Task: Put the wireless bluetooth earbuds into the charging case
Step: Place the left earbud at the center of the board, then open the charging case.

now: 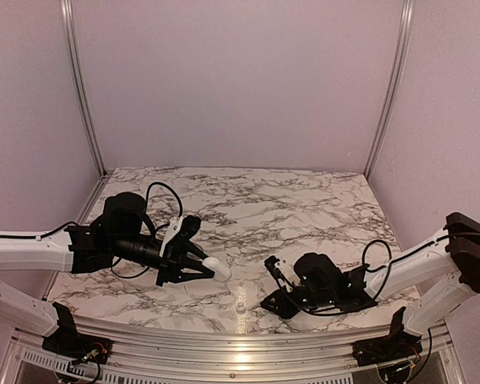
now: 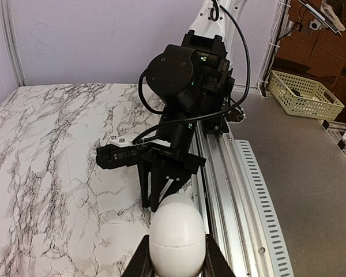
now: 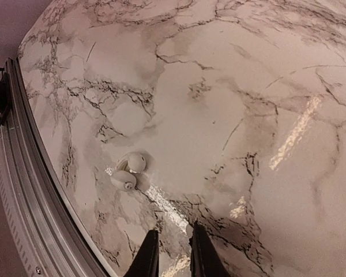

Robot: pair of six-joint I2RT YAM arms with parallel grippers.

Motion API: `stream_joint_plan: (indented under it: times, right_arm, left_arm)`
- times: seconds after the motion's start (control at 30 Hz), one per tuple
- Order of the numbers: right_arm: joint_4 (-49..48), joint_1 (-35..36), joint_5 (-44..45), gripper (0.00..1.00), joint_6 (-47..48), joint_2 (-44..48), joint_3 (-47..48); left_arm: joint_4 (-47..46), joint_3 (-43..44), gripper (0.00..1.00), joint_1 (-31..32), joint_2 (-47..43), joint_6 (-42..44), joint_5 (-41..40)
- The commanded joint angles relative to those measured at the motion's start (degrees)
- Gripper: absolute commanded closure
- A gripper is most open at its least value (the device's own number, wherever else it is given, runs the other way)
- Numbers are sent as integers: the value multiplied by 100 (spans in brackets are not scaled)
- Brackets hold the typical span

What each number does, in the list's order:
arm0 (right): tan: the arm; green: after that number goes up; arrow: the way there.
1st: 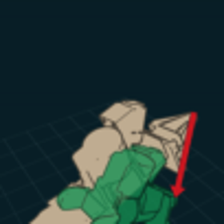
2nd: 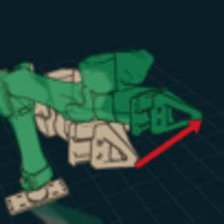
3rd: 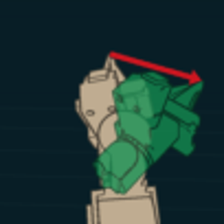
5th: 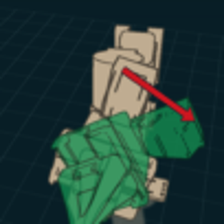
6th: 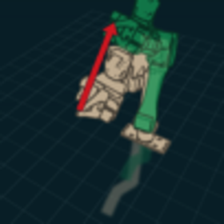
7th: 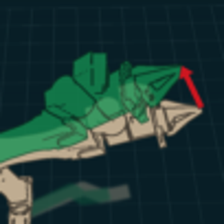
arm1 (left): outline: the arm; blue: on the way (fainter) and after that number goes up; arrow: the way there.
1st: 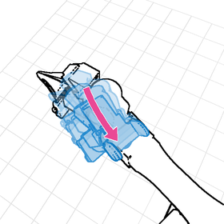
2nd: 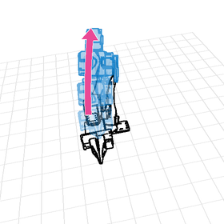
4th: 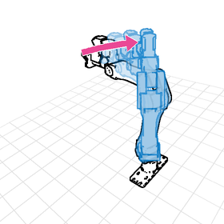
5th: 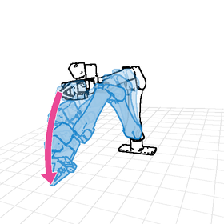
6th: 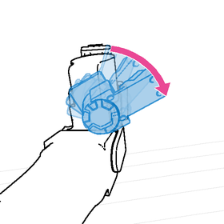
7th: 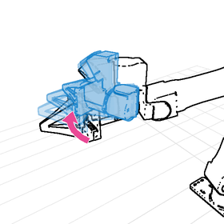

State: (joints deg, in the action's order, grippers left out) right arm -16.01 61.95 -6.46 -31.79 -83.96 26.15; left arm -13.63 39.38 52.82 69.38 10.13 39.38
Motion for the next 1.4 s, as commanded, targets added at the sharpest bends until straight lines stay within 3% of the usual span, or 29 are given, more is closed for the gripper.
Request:
stream_joint_plan:
  times: [0.0, 0.1, 0.3, 0.6, 1.37]
  right_arm:
    - [644, -26, 32, 81, 13, 316, 299]
    - [1148, 76, -78, 76, 203, 402, 704]
    - [2252, 800, 559, 63, 809, 777, 1743]
    - [2781, 1452, 1369, 43, 1444, 907, 2729]
    - [3118, 1450, 2738, 41, 1458, 600, 3291]
  left_arm:
    - [62, 175, 100, -18, 53, 76, 18]
    - [70, 221, 100, -17, 137, 72, 26]
    - [75, 228, 100, -18, 130, 75, 61]
    - [103, 259, 100, -20, 191, 81, 166]
    - [447, 431, 100, 8, 361, 353, 730]
